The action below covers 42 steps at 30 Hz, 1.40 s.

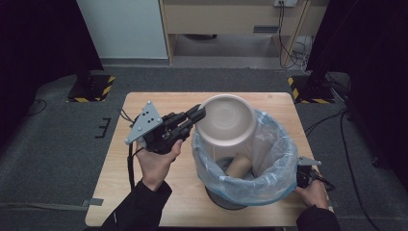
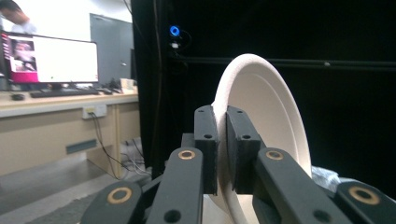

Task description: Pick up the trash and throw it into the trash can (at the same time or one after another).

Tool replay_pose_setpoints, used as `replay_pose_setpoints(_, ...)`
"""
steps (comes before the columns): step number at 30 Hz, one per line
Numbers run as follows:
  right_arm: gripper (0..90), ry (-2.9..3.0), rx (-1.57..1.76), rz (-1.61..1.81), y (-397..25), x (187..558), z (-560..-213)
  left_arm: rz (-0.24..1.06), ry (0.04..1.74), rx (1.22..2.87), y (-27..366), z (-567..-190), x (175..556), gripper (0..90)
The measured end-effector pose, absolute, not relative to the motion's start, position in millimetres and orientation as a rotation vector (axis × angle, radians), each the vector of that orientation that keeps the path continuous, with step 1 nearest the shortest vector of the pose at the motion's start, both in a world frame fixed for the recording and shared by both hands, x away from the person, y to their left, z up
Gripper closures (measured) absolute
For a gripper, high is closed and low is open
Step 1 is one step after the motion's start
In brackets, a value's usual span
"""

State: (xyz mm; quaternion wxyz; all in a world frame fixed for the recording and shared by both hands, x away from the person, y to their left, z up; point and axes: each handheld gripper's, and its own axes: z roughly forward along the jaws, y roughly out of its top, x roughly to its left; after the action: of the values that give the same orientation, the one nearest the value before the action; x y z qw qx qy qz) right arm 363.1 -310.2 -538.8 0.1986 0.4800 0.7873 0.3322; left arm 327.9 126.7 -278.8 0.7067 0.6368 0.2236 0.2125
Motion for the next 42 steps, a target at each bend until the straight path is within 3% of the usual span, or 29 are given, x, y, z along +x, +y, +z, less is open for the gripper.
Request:
replay_pose_setpoints(4,3.1,2.202,1.343,0.930,-310.2,363.1,-538.8,0.396,0.481,1.457,120.2,-287.1,332.8,82.2)
replay_pose_setpoints(8,3.1,2.202,1.343,0.930,-310.2,363.1,-538.8,0.363,0.486,1.452,121.3,-294.2,336.2,73.0)
replay_pose_setpoints(18,3.1,2.204,1.340,0.930,-310.0,363.1,-538.8,0.486,0.553,1.449,162.1,-299.1,326.3,45.6)
replay_pose_setpoints(24,3.1,2.207,1.337,0.931,-310.0,363.1,-538.8,0.546,0.644,1.502,194.5,-322.3,322.3,33.4)
replay_pose_setpoints(35,3.2,2.208,1.338,0.932,-309.6,362.7,-538.8,0.546,0.861,1.718,237.3,-399.3,323.9,24.9)
replay_pose_setpoints(42,3.2,2.207,1.339,0.932,-309.5,362.5,-538.7,0.473,0.995,1.840,253.4,-453.9,329.8,20.9)
